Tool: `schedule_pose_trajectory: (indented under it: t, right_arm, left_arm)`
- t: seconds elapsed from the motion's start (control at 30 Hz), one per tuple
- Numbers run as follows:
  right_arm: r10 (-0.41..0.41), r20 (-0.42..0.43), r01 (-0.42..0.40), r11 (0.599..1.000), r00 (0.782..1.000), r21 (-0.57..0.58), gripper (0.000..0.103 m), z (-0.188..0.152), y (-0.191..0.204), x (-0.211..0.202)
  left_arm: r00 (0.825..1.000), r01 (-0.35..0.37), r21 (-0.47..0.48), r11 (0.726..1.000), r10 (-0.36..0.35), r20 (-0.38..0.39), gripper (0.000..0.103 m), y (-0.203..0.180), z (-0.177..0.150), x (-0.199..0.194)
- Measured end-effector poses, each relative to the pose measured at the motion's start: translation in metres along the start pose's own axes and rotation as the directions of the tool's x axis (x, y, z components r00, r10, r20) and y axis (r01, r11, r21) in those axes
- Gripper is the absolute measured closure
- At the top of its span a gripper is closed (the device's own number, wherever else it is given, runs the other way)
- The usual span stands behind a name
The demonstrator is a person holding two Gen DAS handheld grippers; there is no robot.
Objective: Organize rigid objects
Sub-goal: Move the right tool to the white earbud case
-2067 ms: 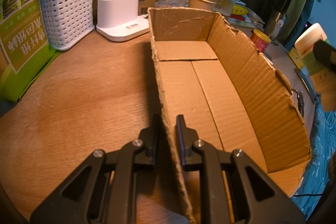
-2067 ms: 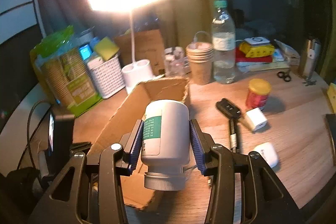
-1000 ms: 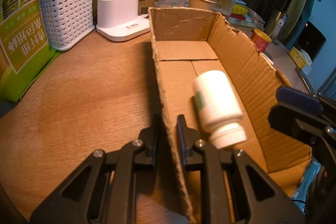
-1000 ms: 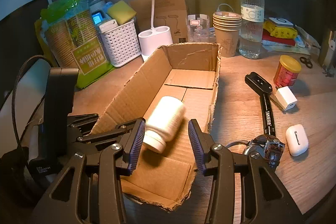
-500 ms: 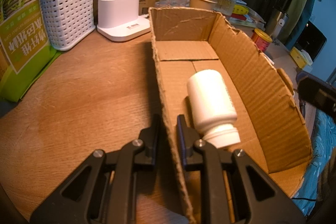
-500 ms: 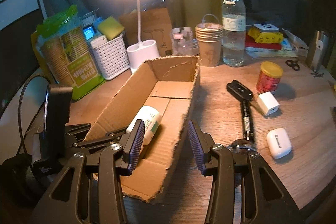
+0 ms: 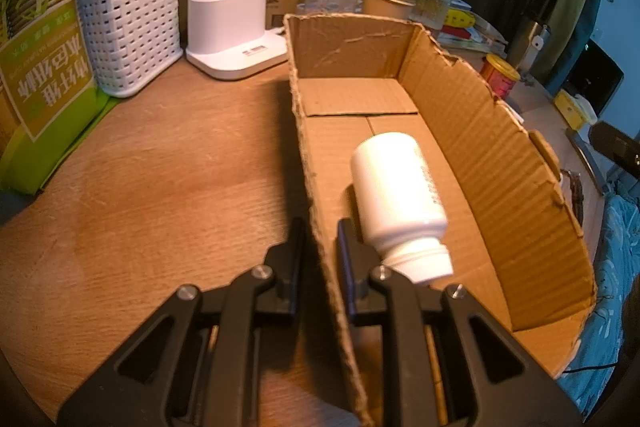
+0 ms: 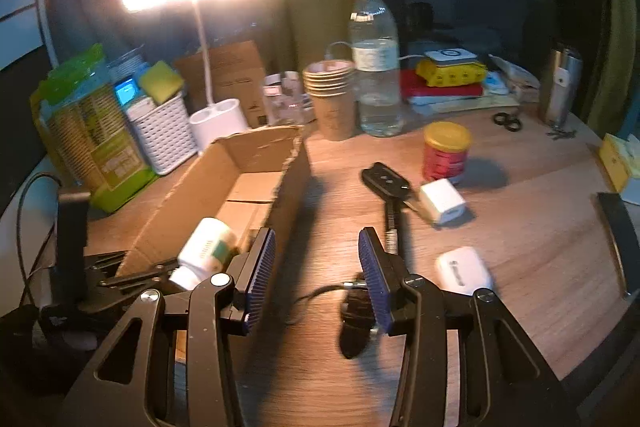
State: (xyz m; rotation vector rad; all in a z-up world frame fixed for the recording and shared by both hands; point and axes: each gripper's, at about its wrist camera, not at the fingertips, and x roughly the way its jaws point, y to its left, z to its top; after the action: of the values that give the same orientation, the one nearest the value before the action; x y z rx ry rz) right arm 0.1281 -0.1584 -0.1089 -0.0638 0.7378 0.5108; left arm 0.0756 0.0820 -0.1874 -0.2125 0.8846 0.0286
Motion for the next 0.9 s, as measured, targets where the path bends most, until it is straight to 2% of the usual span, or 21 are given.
schedule_pose_trajectory:
  t: [0.53,0.77,0.9]
  right_arm:
    - [-0.108,-0.016,0.109,0.993,0.994,0.046,0.056,-0.011,-0.047,-0.002]
    - [-0.169,-0.042,0.172,0.983,0.985,0.071,0.055,-0.016,-0.072,0.009]
    - [-0.187,-0.061,0.191,0.979,0.98,0.075,0.049,-0.02,-0.082,0.016]
  left_arm:
    - [1.0,-0.001,0.001,1.0,0.001,0.0,0.085,-0.001,0.0,0.0]
    - [1.0,-0.001,0.001,1.0,0.001,0.0,0.085,-0.001,0.0,0.0]
    - [1.0,-0.001,0.001,1.0,0.001,0.0,0.085,-0.001,0.0,0.0]
